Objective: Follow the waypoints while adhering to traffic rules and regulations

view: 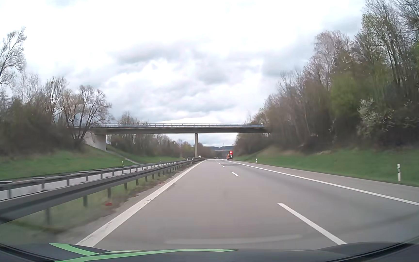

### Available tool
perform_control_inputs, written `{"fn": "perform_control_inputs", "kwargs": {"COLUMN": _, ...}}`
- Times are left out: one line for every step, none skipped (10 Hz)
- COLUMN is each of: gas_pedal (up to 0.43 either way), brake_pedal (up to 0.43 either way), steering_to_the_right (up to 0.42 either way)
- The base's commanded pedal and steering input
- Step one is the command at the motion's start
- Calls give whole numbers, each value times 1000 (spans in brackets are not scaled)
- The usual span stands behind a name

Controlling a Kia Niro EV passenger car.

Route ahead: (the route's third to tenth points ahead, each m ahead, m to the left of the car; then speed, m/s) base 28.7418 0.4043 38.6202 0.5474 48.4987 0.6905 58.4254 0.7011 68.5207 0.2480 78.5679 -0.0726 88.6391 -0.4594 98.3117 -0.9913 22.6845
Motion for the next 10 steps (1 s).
{"fn": "perform_control_inputs", "kwargs": {"gas_pedal": 157, "brake_pedal": 0, "steering_to_the_right": 0}}
{"fn": "perform_control_inputs", "kwargs": {"gas_pedal": 157, "brake_pedal": 0, "steering_to_the_right": 0}}
{"fn": "perform_control_inputs", "kwargs": {"gas_pedal": 157, "brake_pedal": 0, "steering_to_the_right": 0}}
{"fn": "perform_control_inputs", "kwargs": {"gas_pedal": 157, "brake_pedal": 0, "steering_to_the_right": 0}}
{"fn": "perform_control_inputs", "kwargs": {"gas_pedal": 157, "brake_pedal": 0, "steering_to_the_right": 0}}
{"fn": "perform_control_inputs", "kwargs": {"gas_pedal": 157, "brake_pedal": 0, "steering_to_the_right": 0}}
{"fn": "perform_control_inputs", "kwargs": {"gas_pedal": 157, "brake_pedal": 0, "steering_to_the_right": 0}}
{"fn": "perform_control_inputs", "kwargs": {"gas_pedal": 157, "brake_pedal": 0, "steering_to_the_right": 0}}
{"fn": "perform_control_inputs", "kwargs": {"gas_pedal": 157, "brake_pedal": 0, "steering_to_the_right": 0}}
{"fn": "perform_control_inputs", "kwargs": {"gas_pedal": 150, "brake_pedal": 0, "steering_to_the_right": 0}}
